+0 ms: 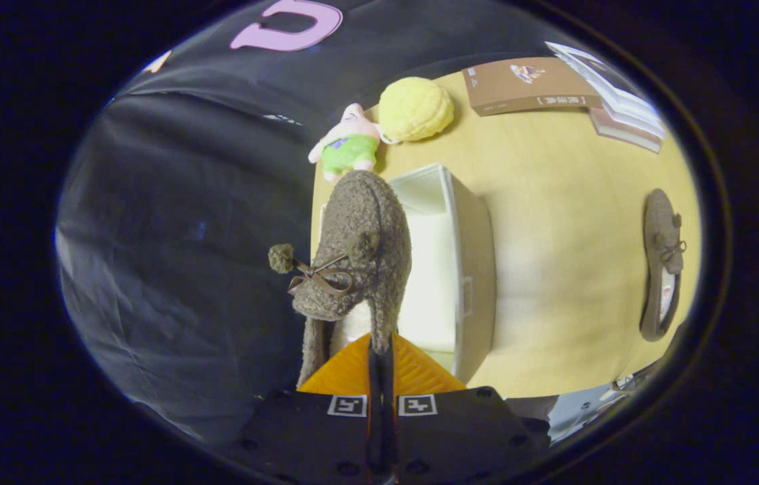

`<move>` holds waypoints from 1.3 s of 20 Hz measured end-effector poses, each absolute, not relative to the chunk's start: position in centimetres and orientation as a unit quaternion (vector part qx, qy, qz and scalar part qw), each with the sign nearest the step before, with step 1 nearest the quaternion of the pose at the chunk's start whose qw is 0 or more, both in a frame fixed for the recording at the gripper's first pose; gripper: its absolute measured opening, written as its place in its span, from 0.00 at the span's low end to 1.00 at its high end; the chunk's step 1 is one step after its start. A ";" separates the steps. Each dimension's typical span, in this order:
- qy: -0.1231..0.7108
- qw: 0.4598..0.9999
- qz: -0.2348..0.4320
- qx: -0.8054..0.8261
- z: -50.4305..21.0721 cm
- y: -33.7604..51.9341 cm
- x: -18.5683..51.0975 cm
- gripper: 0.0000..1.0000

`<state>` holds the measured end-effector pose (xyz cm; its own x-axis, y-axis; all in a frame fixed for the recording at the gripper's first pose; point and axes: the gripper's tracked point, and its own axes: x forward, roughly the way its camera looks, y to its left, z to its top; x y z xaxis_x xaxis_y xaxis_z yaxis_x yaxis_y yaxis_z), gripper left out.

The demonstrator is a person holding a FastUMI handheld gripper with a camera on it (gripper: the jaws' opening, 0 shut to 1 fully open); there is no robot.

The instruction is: Open the storage box then place both shoes into the box .Put the left shoe in first, then the right shoe, with the right side of both shoes facing outward in a uniform manner.

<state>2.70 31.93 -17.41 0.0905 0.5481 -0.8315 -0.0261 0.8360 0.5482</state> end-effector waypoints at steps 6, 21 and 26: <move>0.659 0.718 0.154 0.165 -23.1 35.3 2.8 0.04; 0.636 0.733 0.190 0.150 -27.3 39.5 2.0 0.51; 0.601 0.758 0.185 0.173 -24.2 38.1 3.2 1.00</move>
<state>3.25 38.12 -24.24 0.2102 0.4886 -0.8468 -0.0728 0.8716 0.4848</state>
